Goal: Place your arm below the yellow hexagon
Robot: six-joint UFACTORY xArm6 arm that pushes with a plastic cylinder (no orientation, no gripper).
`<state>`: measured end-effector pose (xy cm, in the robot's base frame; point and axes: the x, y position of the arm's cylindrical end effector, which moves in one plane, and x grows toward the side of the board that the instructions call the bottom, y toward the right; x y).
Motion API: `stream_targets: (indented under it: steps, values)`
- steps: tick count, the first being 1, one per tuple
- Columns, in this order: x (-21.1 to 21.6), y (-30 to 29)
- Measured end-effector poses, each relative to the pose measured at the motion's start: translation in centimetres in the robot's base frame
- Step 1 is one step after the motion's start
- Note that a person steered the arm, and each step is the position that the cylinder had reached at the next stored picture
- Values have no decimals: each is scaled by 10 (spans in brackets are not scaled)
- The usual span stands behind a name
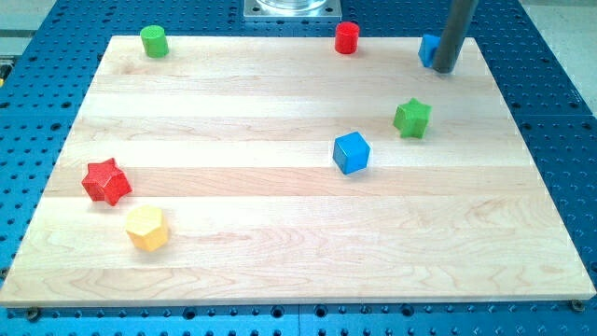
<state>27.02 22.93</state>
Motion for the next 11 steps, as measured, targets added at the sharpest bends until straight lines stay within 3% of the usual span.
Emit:
stream_targets:
  steps: [2,4,6,7,8,9,10,11]
  values:
    - [1,0]
    - [57,-31]
    - [77,-30]
    - [118,-44]
    - [194,-61]
    - [278,-137]
    - [337,-241]
    - [341,-328]
